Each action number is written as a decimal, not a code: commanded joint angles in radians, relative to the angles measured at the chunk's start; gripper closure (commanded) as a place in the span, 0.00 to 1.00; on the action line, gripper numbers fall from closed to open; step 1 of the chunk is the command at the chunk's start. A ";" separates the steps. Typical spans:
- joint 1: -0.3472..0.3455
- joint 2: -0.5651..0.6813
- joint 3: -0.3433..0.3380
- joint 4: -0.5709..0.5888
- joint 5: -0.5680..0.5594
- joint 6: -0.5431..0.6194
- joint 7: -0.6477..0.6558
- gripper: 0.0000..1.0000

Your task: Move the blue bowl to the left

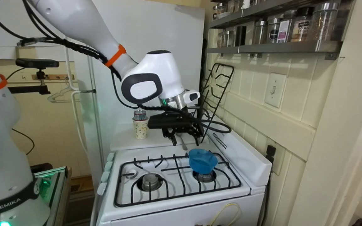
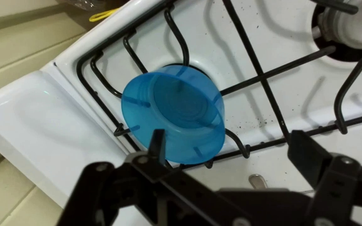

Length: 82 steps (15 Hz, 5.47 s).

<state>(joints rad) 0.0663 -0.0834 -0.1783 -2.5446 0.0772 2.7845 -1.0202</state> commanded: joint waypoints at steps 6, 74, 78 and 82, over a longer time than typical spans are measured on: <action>-0.046 0.071 0.070 0.063 0.137 -0.006 -0.152 0.00; -0.472 0.346 1.050 0.070 0.600 0.260 -0.818 0.99; -0.493 0.322 1.038 0.056 0.569 0.167 -0.798 0.99; -0.487 0.302 1.025 0.054 0.545 0.092 -0.786 0.71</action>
<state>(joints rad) -0.4146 0.2639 0.8428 -2.4696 0.6334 2.9350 -1.8069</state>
